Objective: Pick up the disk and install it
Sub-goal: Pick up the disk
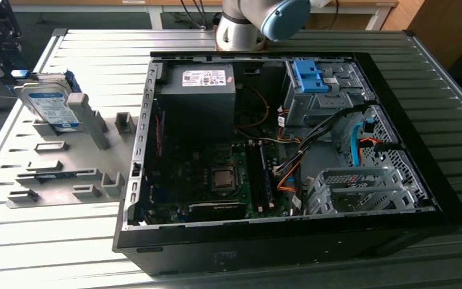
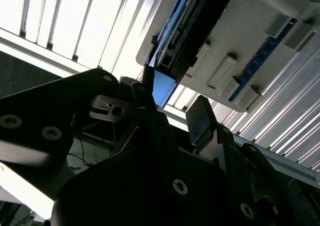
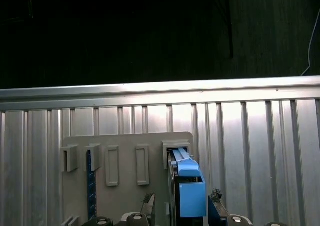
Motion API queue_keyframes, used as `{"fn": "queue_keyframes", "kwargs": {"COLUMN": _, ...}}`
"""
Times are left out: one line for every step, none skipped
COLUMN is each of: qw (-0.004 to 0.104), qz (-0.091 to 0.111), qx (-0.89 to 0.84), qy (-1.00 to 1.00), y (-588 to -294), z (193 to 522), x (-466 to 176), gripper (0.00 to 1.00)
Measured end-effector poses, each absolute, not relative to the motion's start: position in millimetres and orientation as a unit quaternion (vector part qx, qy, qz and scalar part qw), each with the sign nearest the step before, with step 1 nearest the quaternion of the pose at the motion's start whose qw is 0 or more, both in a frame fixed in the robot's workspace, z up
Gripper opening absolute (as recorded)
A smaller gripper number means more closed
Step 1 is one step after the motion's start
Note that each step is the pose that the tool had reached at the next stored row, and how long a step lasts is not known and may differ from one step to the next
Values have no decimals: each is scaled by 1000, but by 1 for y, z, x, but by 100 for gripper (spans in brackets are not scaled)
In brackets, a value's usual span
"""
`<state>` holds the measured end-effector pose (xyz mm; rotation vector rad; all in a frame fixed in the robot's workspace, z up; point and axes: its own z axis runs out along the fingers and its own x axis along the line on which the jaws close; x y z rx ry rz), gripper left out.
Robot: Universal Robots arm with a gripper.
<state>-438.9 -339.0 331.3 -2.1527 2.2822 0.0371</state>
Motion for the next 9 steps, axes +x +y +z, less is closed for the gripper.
{"fn": "queue_keyframes", "kwargs": {"qw": 2, "qz": 12, "qx": -686, "qy": 727, "y": -339, "z": 331, "x": -439, "gripper": 53}}
{"fn": "queue_keyframes", "kwargs": {"qw": 2, "qz": 12, "qx": -686, "qy": 727, "y": -339, "z": 331, "x": -439, "gripper": 53}}
{"fn": "queue_keyframes", "kwargs": {"qw": 2, "qz": 12, "qx": -686, "qy": 727, "y": -339, "z": 331, "x": -439, "gripper": 53}}
{"fn": "queue_keyframes", "kwargs": {"qw": 2, "qz": 12, "qx": -686, "qy": 727, "y": -339, "z": 331, "x": -439, "gripper": 53}}
{"fn": "queue_keyframes", "kwargs": {"qw": 2, "qz": 12, "qx": -688, "qy": 726, "y": -339, "z": 331, "x": -439, "gripper": 53}}
{"fn": "queue_keyframes", "kwargs": {"qw": 2, "qz": 12, "qx": -692, "qy": 722, "y": -339, "z": 331, "x": -439, "gripper": 53}}
{"fn": "queue_keyframes", "kwargs": {"qw": 2, "qz": 12, "qx": -697, "qy": 717, "y": -339, "z": 331, "x": -439, "gripper": 53}}
{"fn": "queue_keyframes", "kwargs": {"qw": 2, "qz": 12, "qx": -702, "qy": 712, "y": -339, "z": 330, "x": -439, "gripper": 53}}
{"fn": "queue_keyframes", "kwargs": {"qw": 2, "qz": 12, "qx": -703, "qy": 711, "y": -339, "z": 329, "x": -439, "gripper": 53}}
